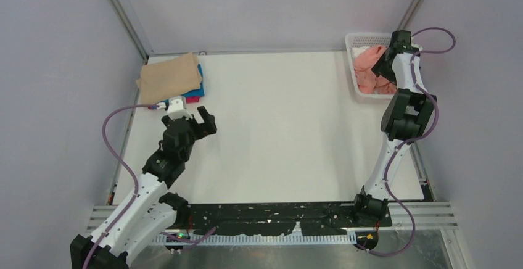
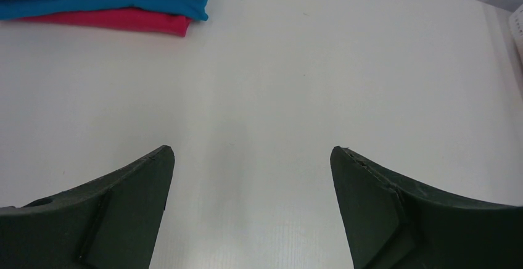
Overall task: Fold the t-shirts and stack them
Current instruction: Grab crumpled tshirt from bin with the right arm
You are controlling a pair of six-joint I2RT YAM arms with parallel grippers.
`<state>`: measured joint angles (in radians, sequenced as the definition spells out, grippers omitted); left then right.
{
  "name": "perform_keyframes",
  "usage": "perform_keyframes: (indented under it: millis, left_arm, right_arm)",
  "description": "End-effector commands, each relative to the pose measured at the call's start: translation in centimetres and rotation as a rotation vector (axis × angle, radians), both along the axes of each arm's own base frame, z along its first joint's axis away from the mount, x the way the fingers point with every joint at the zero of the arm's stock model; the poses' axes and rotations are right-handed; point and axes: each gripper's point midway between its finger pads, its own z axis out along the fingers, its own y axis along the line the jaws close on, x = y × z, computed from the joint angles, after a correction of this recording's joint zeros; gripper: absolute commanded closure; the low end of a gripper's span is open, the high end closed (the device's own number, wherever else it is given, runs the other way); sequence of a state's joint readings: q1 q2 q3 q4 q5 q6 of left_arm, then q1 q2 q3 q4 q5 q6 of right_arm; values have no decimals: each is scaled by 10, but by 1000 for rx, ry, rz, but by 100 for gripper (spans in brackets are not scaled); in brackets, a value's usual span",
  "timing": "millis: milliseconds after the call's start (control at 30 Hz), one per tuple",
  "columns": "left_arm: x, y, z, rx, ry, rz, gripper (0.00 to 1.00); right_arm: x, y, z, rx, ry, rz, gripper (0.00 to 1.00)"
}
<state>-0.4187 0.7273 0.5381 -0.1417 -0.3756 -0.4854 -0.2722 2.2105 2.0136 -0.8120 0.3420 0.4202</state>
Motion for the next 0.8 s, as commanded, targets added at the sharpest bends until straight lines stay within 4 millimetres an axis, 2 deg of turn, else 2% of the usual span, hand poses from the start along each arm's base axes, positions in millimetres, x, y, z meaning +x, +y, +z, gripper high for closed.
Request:
perform_keyframes:
  millis: [0, 100, 233, 400, 567, 667, 733, 767]
  left_arm:
    - [9, 4, 37, -4, -88, 28, 0]
    - [6, 9, 38, 8, -84, 45, 0]
    - [0, 20, 40, 21, -99, 86, 0]
    - [-4, 26, 52, 21, -147, 106, 0]
    - [-6, 29, 56, 22, -166, 113, 0]
    - [-4, 28, 55, 20, -170, 112, 0]
    - [-3, 28, 56, 26, -161, 113, 0]
    - [-3, 28, 54, 30, -152, 115, 0]
  right_arm:
    - [1, 7, 14, 31, -4, 24, 1]
    - [2, 5, 12, 41, -13, 37, 22]
    - [-7, 3, 10, 59, 21, 38, 21]
    - [-44, 1, -5, 31, 169, 39, 15]
    - [-90, -36, 6, -189, 339, -87, 15]
    - [-92, -39, -8, -172, 369, -45, 19]
    - [-86, -41, -3, -183, 354, -37, 29]
    - [-83, -42, 0, -187, 340, -35, 38]
